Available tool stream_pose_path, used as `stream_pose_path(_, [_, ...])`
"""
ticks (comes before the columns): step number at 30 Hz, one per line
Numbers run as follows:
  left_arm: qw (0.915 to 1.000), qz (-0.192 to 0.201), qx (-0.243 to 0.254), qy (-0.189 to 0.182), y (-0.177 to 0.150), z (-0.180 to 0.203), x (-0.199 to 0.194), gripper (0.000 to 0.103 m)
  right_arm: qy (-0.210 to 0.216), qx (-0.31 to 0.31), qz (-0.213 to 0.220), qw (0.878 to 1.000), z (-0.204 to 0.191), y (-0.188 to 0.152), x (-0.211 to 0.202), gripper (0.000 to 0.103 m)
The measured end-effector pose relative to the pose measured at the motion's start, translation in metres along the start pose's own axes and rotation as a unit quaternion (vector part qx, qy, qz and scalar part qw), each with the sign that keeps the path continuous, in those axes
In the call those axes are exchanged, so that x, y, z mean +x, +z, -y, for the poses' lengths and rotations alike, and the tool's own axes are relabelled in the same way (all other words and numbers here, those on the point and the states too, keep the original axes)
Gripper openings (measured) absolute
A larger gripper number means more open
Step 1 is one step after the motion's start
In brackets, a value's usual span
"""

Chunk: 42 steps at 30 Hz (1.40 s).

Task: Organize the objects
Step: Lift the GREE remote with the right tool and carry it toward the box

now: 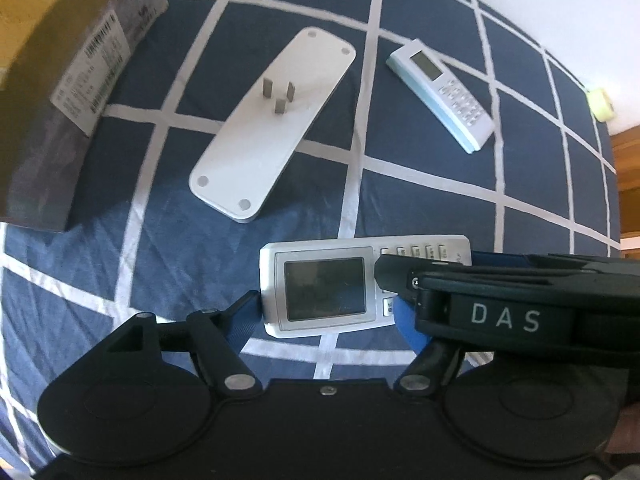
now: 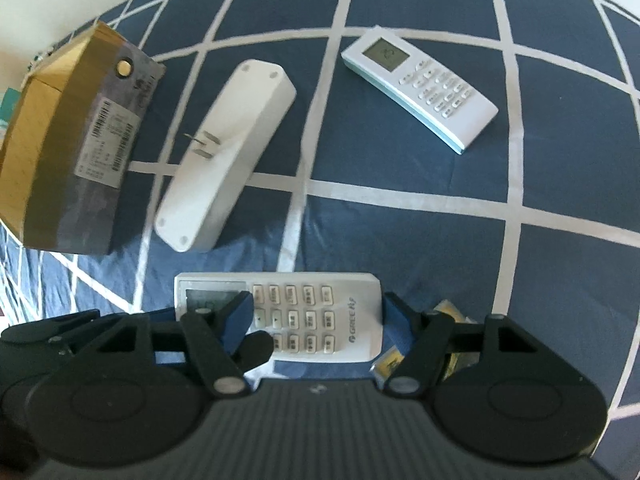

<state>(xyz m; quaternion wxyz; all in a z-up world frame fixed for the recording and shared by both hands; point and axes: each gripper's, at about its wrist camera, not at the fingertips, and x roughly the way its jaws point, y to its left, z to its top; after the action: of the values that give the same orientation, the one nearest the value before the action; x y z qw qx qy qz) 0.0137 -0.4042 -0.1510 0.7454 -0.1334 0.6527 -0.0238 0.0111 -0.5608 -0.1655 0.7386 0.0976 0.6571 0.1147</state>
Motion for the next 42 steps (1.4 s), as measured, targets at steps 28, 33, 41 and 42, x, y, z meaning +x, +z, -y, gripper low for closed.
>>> stream_pose_path(28, [0.9951,0.086,0.048,0.013,-0.062,-0.069,-0.129,0.071,0.015,-0.006,0.097,0.995,-0.127,-0.075,-0.078,0.070])
stream_pose_path(33, [0.9942,0.089,0.058,0.017,-0.059,-0.104,-0.146,0.071,0.018,-0.001,0.104,0.994,-0.165,-0.076,-0.074,0.070])
stream_pose_path(41, [0.9921,0.092,0.082,0.023,-0.044,-0.166,-0.168,0.071,0.024,0.017,0.118,0.993,-0.229,-0.068,-0.061,0.070])
stream_pose_path(42, [0.9917,0.093,0.086,0.024,-0.043,-0.172,-0.171,0.071,0.025,0.019,0.120,0.992,-0.236,-0.067,-0.060,0.070])
